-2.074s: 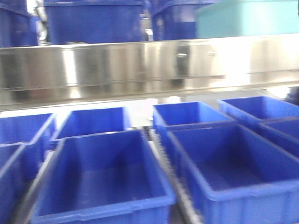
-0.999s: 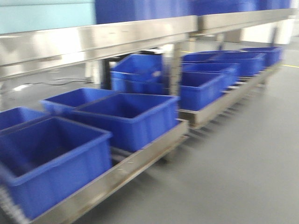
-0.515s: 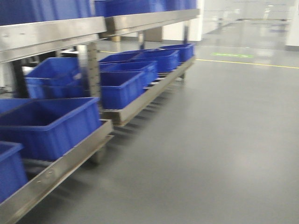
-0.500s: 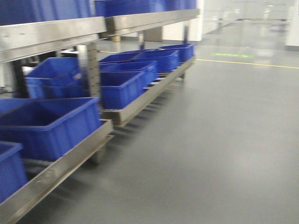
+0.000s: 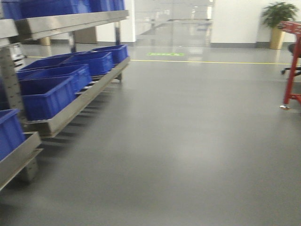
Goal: Move two blue bins to right shelf middle
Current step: 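Drive the base along the aisle to the next shelf carrying the bin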
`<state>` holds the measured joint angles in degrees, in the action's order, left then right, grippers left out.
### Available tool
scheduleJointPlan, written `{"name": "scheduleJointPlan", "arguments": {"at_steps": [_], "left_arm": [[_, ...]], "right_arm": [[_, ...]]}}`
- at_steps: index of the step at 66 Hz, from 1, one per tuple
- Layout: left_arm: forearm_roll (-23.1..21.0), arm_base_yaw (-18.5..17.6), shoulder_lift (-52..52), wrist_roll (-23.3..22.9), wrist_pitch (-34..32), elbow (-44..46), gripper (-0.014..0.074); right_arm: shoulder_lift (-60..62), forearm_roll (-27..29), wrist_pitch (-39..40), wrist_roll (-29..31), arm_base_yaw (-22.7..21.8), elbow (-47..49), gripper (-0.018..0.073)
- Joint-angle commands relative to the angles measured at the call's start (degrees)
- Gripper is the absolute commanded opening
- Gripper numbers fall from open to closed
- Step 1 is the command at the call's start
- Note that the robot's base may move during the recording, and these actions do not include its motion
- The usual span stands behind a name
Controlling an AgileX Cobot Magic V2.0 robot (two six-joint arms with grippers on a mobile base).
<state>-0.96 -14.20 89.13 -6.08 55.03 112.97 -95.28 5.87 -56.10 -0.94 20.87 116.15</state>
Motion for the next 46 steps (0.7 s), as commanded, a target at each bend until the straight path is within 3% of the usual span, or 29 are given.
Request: {"name": "scheduleJointPlan", "arguments": {"at_steps": [1, 46], "left_arm": [[-7.3, -1.1, -0.8, -0.4, -2.5, 0.9, -0.0111], [-7.3, -1.1, -0.8, -0.4, -2.5, 0.9, -0.0111]], "right_arm": [[-0.2, 1.4, 4.3, -0.5, 0.3, 0.5, -0.0151], [-0.2, 1.4, 4.3, -0.5, 0.3, 0.5, -0.0151]]}}
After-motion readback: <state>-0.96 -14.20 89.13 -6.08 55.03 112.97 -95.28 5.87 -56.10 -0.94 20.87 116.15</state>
